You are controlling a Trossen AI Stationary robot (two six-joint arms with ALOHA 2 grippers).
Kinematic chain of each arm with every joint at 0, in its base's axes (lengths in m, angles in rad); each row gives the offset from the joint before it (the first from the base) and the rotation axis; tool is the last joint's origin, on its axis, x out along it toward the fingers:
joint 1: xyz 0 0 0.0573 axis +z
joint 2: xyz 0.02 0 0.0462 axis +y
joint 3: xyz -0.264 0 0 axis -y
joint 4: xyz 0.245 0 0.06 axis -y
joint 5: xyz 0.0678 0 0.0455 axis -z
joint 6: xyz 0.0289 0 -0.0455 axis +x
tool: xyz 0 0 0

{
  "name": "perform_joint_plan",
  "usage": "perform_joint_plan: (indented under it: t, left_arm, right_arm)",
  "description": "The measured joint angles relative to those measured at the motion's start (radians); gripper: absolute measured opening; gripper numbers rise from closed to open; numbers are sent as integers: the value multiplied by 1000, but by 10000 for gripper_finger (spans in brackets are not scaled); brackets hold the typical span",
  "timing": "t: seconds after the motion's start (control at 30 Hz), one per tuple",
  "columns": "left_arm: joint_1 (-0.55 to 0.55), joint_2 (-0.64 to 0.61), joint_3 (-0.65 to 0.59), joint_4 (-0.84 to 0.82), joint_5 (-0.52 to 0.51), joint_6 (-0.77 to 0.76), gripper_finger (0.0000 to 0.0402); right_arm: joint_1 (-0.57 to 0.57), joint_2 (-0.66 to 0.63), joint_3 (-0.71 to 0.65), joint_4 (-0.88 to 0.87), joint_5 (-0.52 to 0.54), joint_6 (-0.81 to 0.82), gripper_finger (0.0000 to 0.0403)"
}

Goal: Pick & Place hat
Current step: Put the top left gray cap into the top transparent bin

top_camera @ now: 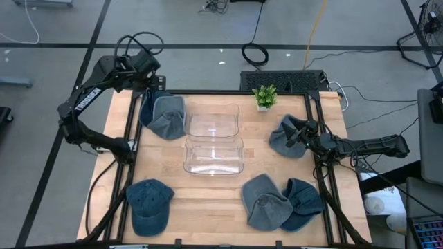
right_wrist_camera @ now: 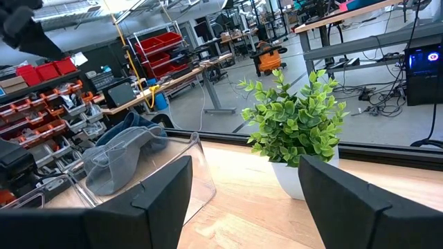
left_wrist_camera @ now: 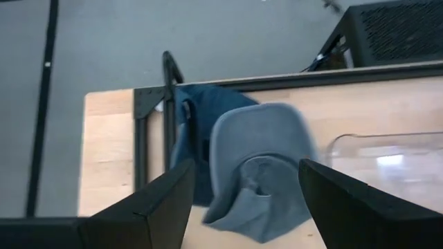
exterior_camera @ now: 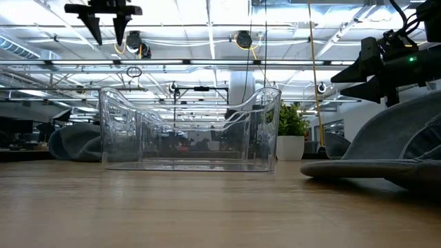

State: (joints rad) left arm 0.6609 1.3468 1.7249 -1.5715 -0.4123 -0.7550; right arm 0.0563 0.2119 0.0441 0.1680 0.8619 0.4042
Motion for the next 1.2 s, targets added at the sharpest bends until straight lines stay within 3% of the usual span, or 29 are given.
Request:
perform_joint_plan:
  t: [0.17, 0.47, 0.97, 1.2]
  left_arm:
    - [27, -46, -90, 0, 0, 36, 269]
    - [42, -119, -174, 0, 28, -60, 269]
    - [56, -118, -339, 27, 29, -115, 269]
    - [75, -117, -458, 120, 97, -118, 269]
  right_arm:
    - [0, 0, 0, 0, 0, 0, 254]
    - [0, 0, 0, 0, 0, 0, 254]
    - [0, 0, 0, 0, 0, 0, 254]
    - [0, 0, 0, 0, 0, 0, 254]
